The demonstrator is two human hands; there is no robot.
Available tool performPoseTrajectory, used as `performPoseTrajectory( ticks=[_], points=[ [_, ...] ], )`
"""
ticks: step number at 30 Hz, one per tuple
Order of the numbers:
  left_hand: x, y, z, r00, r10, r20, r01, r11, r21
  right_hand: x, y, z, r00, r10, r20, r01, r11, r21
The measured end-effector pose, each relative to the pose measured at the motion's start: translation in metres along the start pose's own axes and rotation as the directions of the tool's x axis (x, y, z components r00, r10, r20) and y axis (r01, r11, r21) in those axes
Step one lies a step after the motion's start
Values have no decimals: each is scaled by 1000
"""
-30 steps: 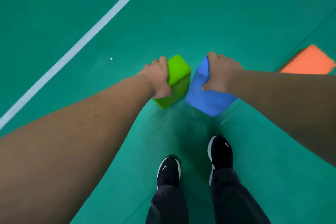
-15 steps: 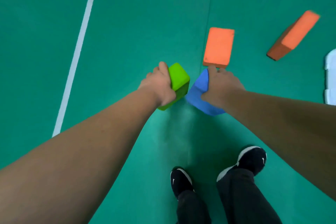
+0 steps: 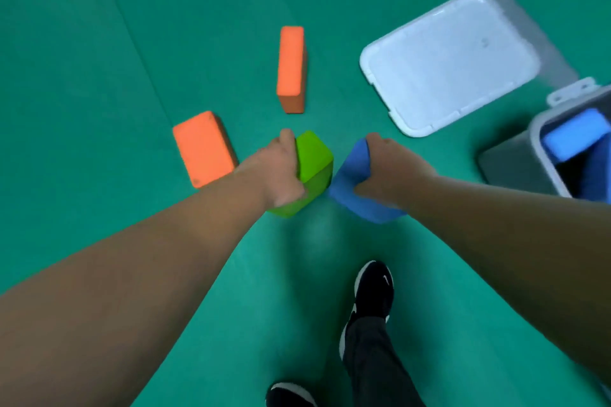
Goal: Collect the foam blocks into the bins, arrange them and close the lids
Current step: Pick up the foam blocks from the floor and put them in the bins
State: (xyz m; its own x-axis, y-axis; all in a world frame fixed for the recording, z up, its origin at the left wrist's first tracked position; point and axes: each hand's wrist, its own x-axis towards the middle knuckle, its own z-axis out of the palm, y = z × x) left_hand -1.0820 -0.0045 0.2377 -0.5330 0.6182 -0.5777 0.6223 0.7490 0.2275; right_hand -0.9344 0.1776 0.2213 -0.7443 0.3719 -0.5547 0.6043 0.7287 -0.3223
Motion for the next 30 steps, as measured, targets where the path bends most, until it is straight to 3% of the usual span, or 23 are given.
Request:
performPoseTrajectory(
  ticks=[8,14,19,25,30],
  points=[
    [110,190,-66,954,288,80,-297,945,138,-2,159,-99,958,257,-124,-235,957,167],
    [150,295,-100,876,482,0,-469,851,237,-19,233,-136,880,386,-276,-292,899,327],
    [154,340,-114,814,576,-81,-552,809,205,-51,255,-132,719,558,-413,-343,803,487],
    [139,377,-125,710,695,-116,-663,715,223,-92,259,-129,487,796,-359,-405,570,715],
    [115,424,-126,592,799,-103,-780,600,178,-143,265,-153,347,829,-438,-432,556,710]
  ],
)
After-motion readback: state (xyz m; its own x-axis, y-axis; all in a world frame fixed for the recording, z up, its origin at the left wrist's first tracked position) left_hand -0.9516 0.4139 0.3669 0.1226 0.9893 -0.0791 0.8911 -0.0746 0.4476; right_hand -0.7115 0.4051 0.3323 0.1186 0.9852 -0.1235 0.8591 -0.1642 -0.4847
